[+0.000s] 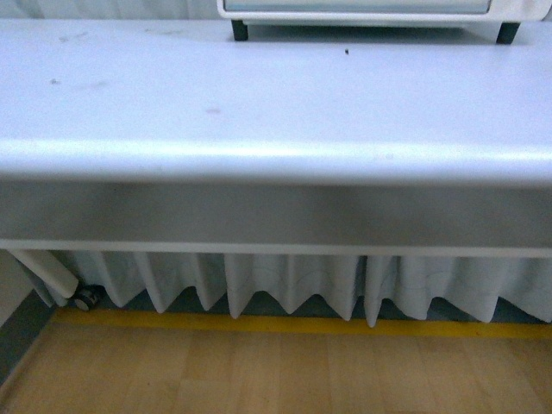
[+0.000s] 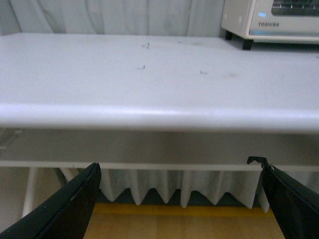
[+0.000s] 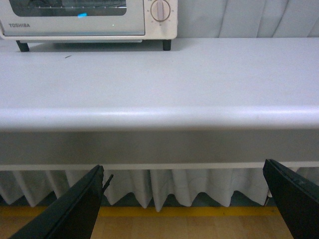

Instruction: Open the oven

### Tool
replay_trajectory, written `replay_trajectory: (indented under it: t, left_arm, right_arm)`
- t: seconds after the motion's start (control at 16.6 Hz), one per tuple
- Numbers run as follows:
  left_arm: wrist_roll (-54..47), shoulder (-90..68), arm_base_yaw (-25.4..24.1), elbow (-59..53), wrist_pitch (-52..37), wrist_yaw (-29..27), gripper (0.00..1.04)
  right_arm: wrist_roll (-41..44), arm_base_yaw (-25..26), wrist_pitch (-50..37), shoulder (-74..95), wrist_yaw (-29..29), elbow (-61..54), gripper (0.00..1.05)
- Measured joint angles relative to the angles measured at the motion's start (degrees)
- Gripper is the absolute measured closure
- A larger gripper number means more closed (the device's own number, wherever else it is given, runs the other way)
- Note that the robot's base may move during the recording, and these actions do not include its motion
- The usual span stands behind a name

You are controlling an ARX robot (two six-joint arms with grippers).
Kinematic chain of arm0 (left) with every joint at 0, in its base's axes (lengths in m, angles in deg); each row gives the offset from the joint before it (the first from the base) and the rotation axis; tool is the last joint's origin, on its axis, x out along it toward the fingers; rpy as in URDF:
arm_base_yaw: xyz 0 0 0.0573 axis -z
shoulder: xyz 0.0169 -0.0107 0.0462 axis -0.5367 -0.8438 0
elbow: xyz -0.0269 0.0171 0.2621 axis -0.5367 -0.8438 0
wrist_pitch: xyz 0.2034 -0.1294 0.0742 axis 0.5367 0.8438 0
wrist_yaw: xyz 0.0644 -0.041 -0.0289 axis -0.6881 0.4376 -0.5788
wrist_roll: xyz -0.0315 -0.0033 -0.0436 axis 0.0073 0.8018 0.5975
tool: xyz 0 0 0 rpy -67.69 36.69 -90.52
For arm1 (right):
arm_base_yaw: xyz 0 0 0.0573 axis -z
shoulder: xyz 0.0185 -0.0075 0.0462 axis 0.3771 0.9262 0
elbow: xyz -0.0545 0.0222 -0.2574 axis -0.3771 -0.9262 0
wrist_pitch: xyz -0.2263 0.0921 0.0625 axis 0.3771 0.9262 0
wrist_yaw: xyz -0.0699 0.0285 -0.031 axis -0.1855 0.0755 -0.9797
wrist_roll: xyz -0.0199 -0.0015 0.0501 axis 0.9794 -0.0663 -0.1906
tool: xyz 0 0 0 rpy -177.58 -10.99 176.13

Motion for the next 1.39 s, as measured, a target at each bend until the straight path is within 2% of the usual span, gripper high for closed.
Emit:
replay_trajectory:
  t: [1.39]
  left_arm:
    - [-0.1, 0.0, 0.0, 0.0, 0.0, 0.0, 0.07]
  right_arm:
    - [0.0, 0.0, 0.0, 0.0, 0.0, 0.0, 0.06]
